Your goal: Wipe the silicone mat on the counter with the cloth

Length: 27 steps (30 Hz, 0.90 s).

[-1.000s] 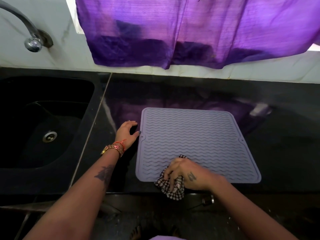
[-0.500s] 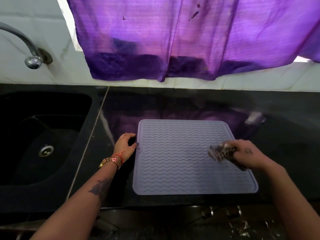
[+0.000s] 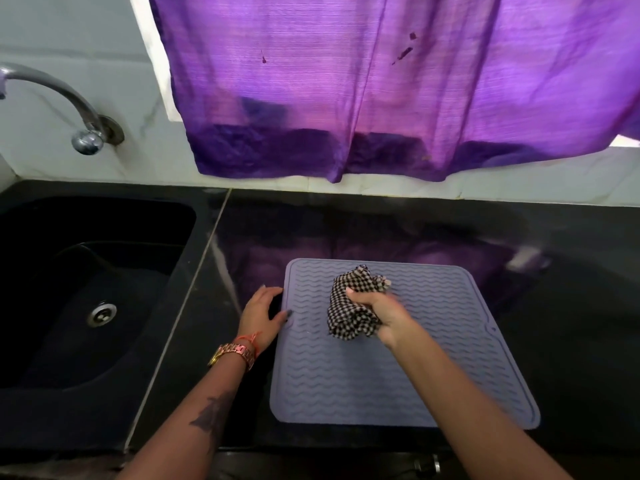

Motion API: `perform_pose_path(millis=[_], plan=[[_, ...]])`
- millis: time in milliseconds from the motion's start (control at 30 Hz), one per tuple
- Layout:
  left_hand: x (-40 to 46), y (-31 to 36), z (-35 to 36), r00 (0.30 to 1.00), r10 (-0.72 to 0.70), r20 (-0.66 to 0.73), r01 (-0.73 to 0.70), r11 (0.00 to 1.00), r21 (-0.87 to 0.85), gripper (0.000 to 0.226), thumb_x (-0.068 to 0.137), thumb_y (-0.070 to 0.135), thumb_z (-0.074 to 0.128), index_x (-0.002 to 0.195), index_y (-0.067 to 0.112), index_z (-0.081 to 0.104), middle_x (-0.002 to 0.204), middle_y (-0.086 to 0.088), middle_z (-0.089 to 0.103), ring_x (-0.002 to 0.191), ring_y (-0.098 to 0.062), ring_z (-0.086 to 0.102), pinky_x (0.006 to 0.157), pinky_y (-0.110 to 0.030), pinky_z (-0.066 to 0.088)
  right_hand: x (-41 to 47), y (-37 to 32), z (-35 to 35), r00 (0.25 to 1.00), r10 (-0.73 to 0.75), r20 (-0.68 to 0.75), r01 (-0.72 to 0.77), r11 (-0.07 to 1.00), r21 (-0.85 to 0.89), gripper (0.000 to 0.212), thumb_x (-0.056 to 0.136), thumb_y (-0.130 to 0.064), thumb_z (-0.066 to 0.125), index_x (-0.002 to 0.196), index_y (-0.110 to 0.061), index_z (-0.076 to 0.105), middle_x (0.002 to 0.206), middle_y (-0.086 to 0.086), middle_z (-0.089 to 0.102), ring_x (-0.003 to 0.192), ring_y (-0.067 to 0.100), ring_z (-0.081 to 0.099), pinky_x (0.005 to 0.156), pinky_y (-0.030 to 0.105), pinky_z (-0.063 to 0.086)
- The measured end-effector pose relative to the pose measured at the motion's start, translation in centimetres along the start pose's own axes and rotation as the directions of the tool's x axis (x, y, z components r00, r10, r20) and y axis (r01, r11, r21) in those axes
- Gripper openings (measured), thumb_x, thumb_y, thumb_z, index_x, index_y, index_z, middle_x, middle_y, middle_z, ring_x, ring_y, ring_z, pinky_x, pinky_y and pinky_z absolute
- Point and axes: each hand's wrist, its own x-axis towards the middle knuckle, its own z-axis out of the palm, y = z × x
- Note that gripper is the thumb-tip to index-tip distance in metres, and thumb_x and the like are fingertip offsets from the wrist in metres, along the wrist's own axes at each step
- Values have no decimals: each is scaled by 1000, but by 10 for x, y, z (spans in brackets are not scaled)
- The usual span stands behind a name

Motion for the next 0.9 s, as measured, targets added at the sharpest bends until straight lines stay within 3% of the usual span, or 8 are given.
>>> perform_pose_path(millis=[133,233,333,400,533,633,767,900], plan=[[0,-2,2,1000,-2,-24,2,1000,-13,48,82,17,66,127,8,51,137,-9,50,139,-24,29,114,-33,22,24,-2,25,999,-32,-43,30,999,-30,42,76,2,69,116,-4,57,98,15,68,79,27,67,54,30,58],[2,-5,3,999,3,-32,-4,1000,-18,48,82,18,66,127,9,51,136,-9,51,138,-23,30,114,-33,23,38,-15,39,961,-266,-70,225,906,-360,55,73,-5,74,123,-14,54,119,8,64,107,26,62,90,39,53],[3,-6,4,999,-5,-33,4,1000,-29,49,82,20,66,127,10,51,137,-7,50,138,-22,30,115,-34,24,41,-31,50,848,-504,162,403,417,-815,37,82,-7,61,116,-20,54,109,5,66,104,24,60,82,28,46],[3,-6,4,999,-3,-34,2,999,-32,48,82,21,66,127,10,51,137,-6,50,138,-21,30,115,-35,24,44,-35,57,771,-546,328,450,103,-887,35,83,-2,54,115,-18,52,105,10,65,100,30,60,75,32,44],[3,-7,4,999,-6,-37,5,999,-39,48,82,21,65,127,11,51,137,-5,50,138,-20,29,115,-35,24,59,-28,68,707,-554,439,451,-125,-884,34,83,-4,55,111,-23,50,103,8,65,94,31,61,69,35,45],[3,-8,5,999,-14,-35,13,999,-42,48,83,22,65,128,13,51,137,-4,50,139,-19,28,115,-36,24,66,-22,73,611,-577,542,479,-275,-834,52,83,-4,55,127,-32,50,123,0,62,112,27,56,88,38,44],[4,-8,5,999,-9,-31,9,1000,-25,48,83,22,64,128,14,50,138,-3,49,139,-18,28,114,-31,21,76,-12,72,735,-366,570,378,-477,-793,69,87,-5,55,145,-33,29,153,-1,31,141,25,27,114,43,20],[4,-9,6,999,0,-41,-1,1000,-9,49,84,23,64,129,13,49,139,-2,48,140,-17,26,113,-27,19,85,5,70,828,-295,476,367,-356,-859,68,92,-13,46,148,-34,14,158,-4,17,146,25,14,118,48,11]])
